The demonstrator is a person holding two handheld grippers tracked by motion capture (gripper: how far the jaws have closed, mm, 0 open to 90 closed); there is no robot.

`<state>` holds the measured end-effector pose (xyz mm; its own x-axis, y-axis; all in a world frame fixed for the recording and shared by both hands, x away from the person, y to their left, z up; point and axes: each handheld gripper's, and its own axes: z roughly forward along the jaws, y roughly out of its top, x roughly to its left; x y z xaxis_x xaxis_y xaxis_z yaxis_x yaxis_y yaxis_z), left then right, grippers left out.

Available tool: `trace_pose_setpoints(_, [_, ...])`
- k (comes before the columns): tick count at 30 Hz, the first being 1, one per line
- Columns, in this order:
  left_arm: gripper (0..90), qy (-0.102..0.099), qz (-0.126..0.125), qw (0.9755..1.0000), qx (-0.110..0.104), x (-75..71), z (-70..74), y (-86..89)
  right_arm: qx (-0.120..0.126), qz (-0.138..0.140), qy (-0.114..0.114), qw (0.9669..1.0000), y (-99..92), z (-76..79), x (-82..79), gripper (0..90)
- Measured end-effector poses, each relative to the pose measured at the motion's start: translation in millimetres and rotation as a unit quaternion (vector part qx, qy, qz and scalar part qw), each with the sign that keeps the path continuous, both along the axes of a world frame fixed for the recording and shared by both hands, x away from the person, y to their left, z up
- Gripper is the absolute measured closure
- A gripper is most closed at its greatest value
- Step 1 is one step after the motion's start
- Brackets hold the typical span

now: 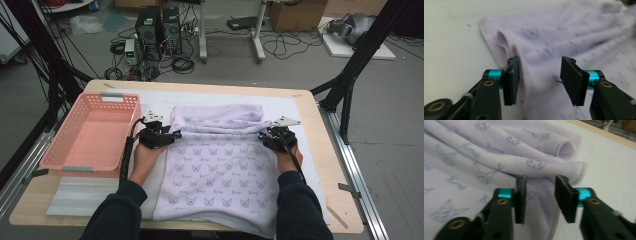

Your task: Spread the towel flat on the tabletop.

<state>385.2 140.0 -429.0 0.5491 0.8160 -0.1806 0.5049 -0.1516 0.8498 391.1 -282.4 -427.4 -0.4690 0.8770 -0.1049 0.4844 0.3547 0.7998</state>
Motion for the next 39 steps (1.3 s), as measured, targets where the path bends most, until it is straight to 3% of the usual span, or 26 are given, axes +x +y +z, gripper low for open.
trace_pose_setpoints(4, [35.1, -0.019, -0.025, 0.9993, -0.019, -23.6, -0.4, 3.5, 0.023, 0.010, 0.000, 0.9997, -10.0, 6.1, -23.6, 49.1])
trace_pose_setpoints(8, [32.2, -0.012, -0.048, 0.9986, -0.019, -45.0, -4.2, 8.5, 0.045, 0.037, 0.005, 0.9983, -18.4, 7.1, -51.8, 45.1])
trace_pose_setpoints(13, [31.4, -0.004, -0.042, 0.9989, -0.020, -62.7, -9.5, 16.3, 0.035, 0.048, 0.020, 0.9980, -25.4, 1.7, -79.1, 39.0])
trace_pose_setpoints(15, [31.4, 0.006, -0.041, 0.9991, -0.008, -68.8, -13.1, 17.6, 0.033, 0.051, 0.023, 0.9979, -27.0, 0.0, -86.3, 34.7])
trace_pose_setpoints(19, [31.7, 0.016, -0.050, 0.9986, 0.011, -83.4, -17.8, 16.2, 0.057, 0.050, 0.028, 0.9967, -29.5, -6.5, -99.7, 25.6])
trace_pose_setpoints(22, [33.1, 0.023, -0.058, 0.9976, 0.028, -90.3, -21.1, 15.6, 0.043, 0.052, 0.034, 0.9971, -27.1, -10.1, -106.7, 23.8])
trace_pose_setpoints(27, [39.8, 0.036, -0.076, 0.9958, 0.037, -94.3, -23.3, 13.6, 0.035, 0.053, 0.049, 0.9967, -17.5, -13.8, -110.9, 21.6])
trace_pose_setpoints(28, [40.7, 0.035, -0.078, 0.9955, 0.041, -94.7, -23.1, 12.7, 0.026, 0.057, 0.053, 0.9967, -13.6, -15.6, -110.9, 22.9])
trace_pose_setpoints(30, [44.0, 0.033, -0.084, 0.9948, 0.048, -94.9, -23.1, 11.3, 0.005, 0.068, 0.065, 0.9955, -8.2, -19.0, -110.5, 34.0])
trace_pose_setpoints(31, [45.4, 0.033, -0.083, 0.9949, 0.046, -95.0, -23.3, 10.4, 0.008, 0.069, 0.071, 0.9950, -7.0, -20.2, -110.2, 37.7])
trace_pose_setpoints(33, [55.3, 0.026, -0.083, 0.9942, 0.063, -94.3, -22.6, 12.1, 0.019, 0.073, 0.076, 0.9942, -7.7, -19.9, -108.4, 46.4])
trace_pose_setpoints(34, [65.4, 0.026, -0.084, 0.9939, 0.067, -93.0, -22.2, 14.4, 0.023, 0.075, 0.078, 0.9939, -8.7, -19.5, -107.8, 53.9])
trace_pose_setpoints(36, [85.8, 0.041, -0.091, 0.9939, 0.047, -89.5, -22.9, 17.8, 0.028, 0.071, 0.081, 0.9938, -10.3, -18.8, -106.5, 67.5])
trace_pose_setpoints(37, [87.0, 0.042, -0.092, 0.9938, 0.046, -88.8, -23.0, 18.0, 0.035, 0.073, 0.084, 0.9931, -11.1, -18.7, -104.9, 75.9])
trace_pose_setpoints(39, [87.6, 0.038, -0.094, 0.9930, 0.060, -88.2, -21.1, 16.0, 0.039, 0.079, 0.089, 0.9922, -11.9, -18.6, -102.6, 83.7])
